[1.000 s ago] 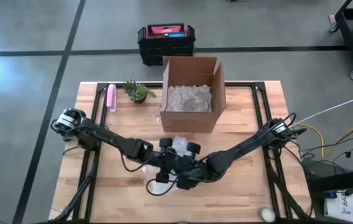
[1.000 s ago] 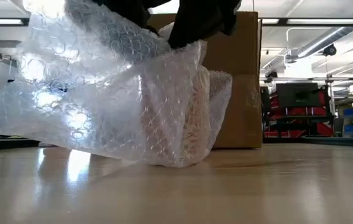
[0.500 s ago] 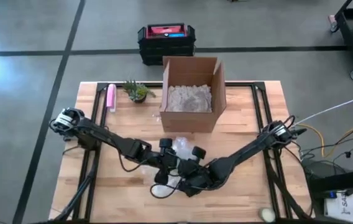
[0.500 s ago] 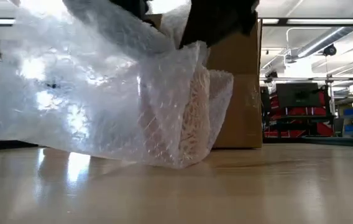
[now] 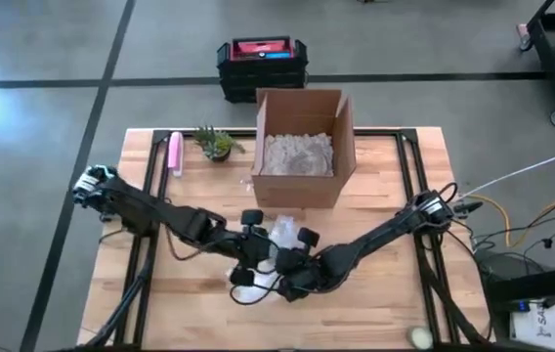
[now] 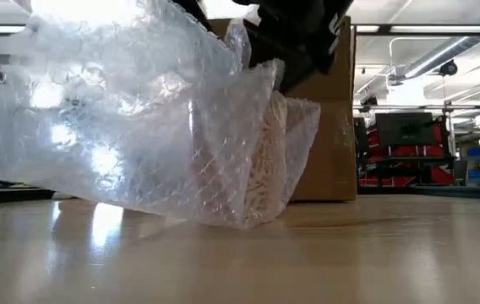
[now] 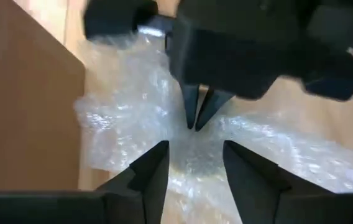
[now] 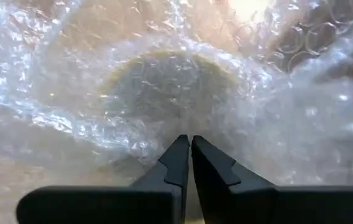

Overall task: Wrap mug
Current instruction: Wrap the orange mug with bubble wrap

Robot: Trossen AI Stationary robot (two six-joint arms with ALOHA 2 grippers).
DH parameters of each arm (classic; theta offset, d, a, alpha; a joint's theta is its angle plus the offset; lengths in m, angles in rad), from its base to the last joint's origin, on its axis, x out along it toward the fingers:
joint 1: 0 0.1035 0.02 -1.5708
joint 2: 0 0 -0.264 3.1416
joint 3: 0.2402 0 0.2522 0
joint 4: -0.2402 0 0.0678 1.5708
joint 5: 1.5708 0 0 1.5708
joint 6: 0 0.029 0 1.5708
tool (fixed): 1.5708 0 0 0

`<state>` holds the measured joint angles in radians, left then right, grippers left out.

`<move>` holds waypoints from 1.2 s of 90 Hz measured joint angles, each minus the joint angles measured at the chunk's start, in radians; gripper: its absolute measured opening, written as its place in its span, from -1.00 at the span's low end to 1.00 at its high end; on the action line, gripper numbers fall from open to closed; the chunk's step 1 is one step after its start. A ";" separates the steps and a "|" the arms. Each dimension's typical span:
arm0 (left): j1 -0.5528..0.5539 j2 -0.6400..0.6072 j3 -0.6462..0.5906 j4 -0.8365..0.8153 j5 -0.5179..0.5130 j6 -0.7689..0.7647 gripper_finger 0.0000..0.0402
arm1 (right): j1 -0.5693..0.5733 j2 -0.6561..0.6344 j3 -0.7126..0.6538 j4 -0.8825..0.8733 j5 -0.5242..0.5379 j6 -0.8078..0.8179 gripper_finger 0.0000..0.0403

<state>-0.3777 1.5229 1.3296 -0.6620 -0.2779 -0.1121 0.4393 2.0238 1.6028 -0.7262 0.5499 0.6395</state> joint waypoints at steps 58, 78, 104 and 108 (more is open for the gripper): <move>-0.104 -0.179 -0.622 0.796 0.086 -0.216 -0.71 | -0.006 0.000 0.000 0.003 0.008 -0.021 -0.96; -0.034 -0.083 -0.509 0.793 0.077 -0.075 -0.79 | -0.006 -0.009 0.017 -0.002 -0.005 -0.013 -0.96; 0.034 0.105 -0.436 0.781 0.078 -0.066 -0.85 | -0.004 -0.059 0.125 -0.027 -0.082 -0.078 -0.96; 0.036 0.110 -0.430 0.781 0.078 -0.068 -0.85 | -0.004 -0.059 0.128 -0.030 -0.104 -0.087 -0.96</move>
<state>-0.3415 1.6331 0.8996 0.1193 -0.1997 -0.1798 0.4356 1.9644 1.7309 -0.7557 0.4456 0.5529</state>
